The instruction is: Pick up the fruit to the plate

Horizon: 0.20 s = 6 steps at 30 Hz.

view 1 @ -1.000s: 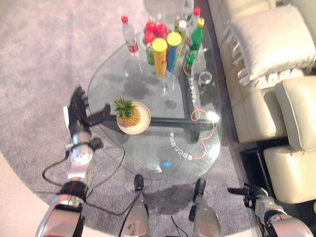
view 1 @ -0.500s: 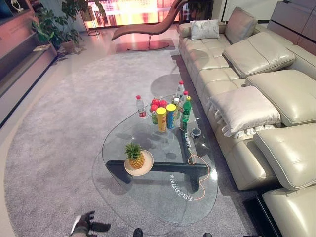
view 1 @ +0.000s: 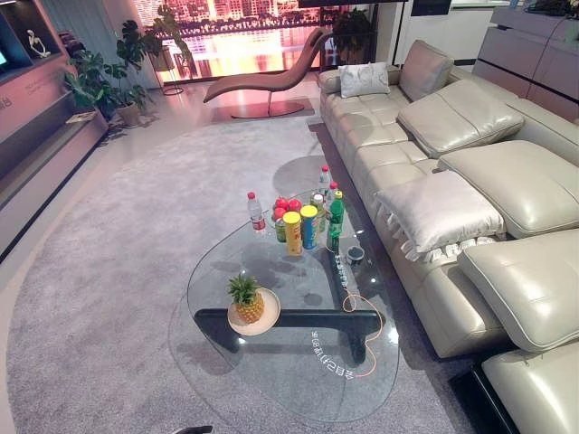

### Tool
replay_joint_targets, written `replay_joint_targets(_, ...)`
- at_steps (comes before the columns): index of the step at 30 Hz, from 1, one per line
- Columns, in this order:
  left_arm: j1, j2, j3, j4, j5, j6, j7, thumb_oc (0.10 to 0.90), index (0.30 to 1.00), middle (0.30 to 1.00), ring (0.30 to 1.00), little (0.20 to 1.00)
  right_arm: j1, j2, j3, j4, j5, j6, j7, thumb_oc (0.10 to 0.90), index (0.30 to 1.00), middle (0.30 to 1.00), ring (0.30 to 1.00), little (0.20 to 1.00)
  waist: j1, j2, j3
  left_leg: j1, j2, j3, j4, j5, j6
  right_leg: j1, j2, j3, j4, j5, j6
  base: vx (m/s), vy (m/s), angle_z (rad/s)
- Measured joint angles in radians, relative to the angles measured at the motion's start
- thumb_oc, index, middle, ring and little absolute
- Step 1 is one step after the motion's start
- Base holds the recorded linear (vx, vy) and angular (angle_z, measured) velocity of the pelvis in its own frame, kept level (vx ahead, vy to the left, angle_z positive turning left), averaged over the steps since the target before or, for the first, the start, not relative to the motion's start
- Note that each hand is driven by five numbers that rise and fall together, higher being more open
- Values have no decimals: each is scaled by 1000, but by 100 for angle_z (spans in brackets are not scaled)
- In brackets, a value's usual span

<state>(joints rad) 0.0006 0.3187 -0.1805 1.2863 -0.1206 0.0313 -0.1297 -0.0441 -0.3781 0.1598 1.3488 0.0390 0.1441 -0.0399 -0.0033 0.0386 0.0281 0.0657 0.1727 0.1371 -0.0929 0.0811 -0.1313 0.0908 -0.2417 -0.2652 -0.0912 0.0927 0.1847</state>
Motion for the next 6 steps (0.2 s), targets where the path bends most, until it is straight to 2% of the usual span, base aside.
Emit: replay_joint_targets(6,0,0,-2,0,0,10,-12,800,900,900,900,900,-1,32,16,-1,-3,7,3,800,900,900,900,900,1,-6,-1,3,5,5,0,-6,-7,6,1,0,0,-5,5,-8,-2,-2)
